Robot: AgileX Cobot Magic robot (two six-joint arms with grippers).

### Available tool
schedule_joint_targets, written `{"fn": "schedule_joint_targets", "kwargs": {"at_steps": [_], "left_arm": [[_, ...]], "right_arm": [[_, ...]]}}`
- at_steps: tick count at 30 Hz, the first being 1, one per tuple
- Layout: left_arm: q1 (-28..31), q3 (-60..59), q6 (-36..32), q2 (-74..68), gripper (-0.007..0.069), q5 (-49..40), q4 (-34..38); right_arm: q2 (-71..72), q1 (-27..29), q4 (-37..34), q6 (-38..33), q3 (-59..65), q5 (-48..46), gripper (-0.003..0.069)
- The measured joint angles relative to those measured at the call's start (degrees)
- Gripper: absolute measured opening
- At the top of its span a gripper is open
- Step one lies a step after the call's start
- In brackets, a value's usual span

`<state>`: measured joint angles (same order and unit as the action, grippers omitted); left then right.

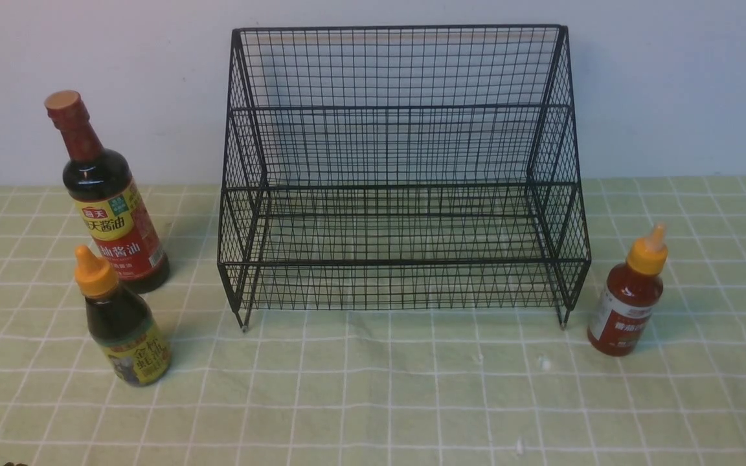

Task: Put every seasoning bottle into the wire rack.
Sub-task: Use the right arm to grab the condiment bottle closest to it

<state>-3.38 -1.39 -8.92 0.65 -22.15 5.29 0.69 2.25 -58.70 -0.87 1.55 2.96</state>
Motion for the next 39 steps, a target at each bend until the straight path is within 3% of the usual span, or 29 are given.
{"fn": "schedule_joint_targets", "kwargs": {"at_steps": [8,13,14,19,23,30,39], "left_arm": [[0.0,0.0,0.0,0.0,-0.0006,0.0,0.0],[0.0,0.0,0.0,0.0,-0.0006,0.0,0.0],[0.0,0.0,0.0,0.0,-0.0006,0.0,0.0],[0.0,0.0,0.0,0.0,-0.0006,0.0,0.0],[0.0,0.0,0.0,0.0,-0.0006,0.0,0.0],[0.0,0.0,0.0,0.0,-0.0006,0.0,0.0],[0.0,0.0,0.0,0.0,-0.0006,0.0,0.0]], "right_arm": [[-6.8,0.0,7.9,-6.4,-12.3,-16.4,-0.0015],[-21.9,0.0,17.3,-10.4,-25.8,-31.6,-0.0015],[-29.2,0.0,21.5,-10.9,-32.0,-38.6,-0.0015],[-47.9,0.0,33.5,-11.2,-46.8,-52.5,-0.001],[-60.3,0.0,37.4,-11.2,-56.7,-57.1,-0.0002],[-69.9,0.0,37.6,-11.2,-64.9,-57.6,0.002],[-77.5,-0.7,38.2,-11.6,-66.9,-57.6,0.0194]]}}
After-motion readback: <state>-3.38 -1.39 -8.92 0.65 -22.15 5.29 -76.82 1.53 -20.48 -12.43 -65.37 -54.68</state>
